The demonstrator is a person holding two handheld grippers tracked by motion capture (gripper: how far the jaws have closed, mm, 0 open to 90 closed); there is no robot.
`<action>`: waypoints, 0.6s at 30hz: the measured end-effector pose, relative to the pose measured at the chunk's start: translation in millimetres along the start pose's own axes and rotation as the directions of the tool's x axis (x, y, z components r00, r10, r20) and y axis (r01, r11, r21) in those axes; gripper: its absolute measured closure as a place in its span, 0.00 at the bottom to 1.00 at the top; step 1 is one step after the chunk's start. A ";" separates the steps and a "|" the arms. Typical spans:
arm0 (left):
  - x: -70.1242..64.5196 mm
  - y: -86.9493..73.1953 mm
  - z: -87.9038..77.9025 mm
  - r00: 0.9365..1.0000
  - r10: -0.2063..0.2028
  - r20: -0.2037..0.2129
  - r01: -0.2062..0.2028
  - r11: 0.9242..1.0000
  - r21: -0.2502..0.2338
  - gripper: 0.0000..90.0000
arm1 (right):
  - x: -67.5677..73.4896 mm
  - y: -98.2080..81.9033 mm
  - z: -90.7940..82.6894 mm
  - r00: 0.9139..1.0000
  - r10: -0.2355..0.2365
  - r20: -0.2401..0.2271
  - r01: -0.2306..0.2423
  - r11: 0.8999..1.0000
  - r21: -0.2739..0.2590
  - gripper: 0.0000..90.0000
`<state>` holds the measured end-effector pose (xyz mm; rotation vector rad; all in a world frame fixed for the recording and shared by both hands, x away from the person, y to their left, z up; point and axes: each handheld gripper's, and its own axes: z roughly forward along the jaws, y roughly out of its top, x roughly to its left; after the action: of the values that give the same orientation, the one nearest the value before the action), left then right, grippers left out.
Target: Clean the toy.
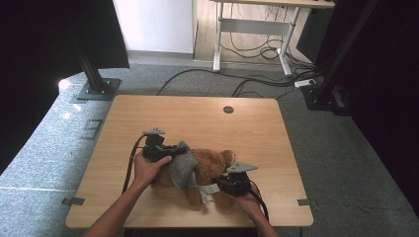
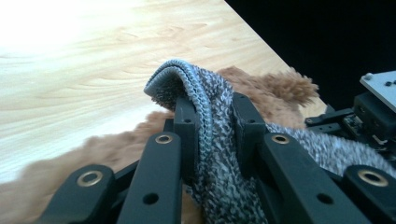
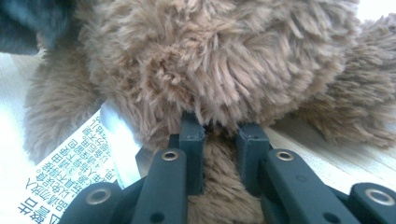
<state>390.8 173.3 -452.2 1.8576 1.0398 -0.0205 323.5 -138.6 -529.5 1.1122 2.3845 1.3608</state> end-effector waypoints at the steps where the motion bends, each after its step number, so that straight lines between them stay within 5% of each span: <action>1: 2.0 0.0 -2.5 1.000 -0.004 -0.003 0.004 1.000 -0.006 0.84 | -0.1 -0.1 -0.2 1.000 0.000 0.001 0.000 1.000 0.000 0.85; 9: 18.6 -2.6 -24.4 0.999 -0.031 -0.034 0.030 0.999 -0.039 0.84 | -0.1 -1.5 -1.5 1.000 -0.007 0.013 0.007 1.000 0.001 0.89; 18: 37.7 -23.3 -44.5 0.996 -0.080 -0.030 0.079 0.996 -0.044 0.84 | 1.3 -6.5 -3.8 1.000 0.005 -0.001 -0.005 1.000 0.007 0.90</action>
<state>381.6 234.6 -461.8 1.7822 1.1275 -0.0149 317.4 -142.2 -532.4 1.1198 2.3910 1.3553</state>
